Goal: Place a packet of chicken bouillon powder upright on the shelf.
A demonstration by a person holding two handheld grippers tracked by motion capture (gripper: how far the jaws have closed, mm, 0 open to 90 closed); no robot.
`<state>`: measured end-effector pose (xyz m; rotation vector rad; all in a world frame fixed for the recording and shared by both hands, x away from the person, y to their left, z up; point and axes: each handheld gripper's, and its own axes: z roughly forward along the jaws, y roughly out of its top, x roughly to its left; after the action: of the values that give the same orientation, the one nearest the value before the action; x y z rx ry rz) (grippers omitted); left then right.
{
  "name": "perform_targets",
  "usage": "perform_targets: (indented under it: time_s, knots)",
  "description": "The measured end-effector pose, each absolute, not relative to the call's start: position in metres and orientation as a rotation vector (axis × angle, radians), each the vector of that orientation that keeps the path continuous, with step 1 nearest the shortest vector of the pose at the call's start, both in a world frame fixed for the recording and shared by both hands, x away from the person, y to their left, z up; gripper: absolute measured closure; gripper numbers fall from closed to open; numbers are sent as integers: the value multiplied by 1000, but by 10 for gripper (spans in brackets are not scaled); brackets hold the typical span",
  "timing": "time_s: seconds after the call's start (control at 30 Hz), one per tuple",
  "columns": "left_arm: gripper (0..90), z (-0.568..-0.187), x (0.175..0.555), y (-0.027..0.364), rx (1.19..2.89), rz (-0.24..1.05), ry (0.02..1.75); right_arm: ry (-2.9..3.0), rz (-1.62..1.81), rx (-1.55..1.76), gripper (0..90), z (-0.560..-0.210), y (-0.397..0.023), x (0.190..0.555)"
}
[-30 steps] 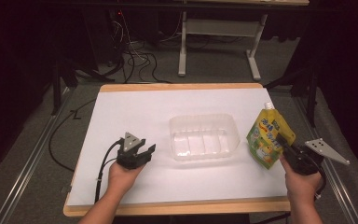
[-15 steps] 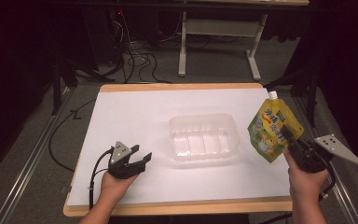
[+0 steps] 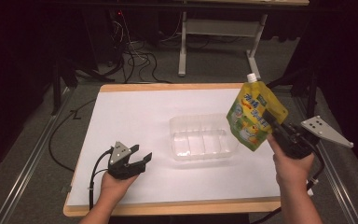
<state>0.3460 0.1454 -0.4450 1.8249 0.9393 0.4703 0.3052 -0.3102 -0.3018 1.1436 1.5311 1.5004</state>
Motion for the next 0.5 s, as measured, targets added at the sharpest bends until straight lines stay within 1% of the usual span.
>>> perform_targets:
  time_s: [0.4,0.5]
  knots:
    - [368,-446,346,140,1865,486,898,1583,1540,1142,900,-312,-252,334]
    - [365,-445,346,141,1848,479,899,1591,1547,1151,900,-317,-239,339]
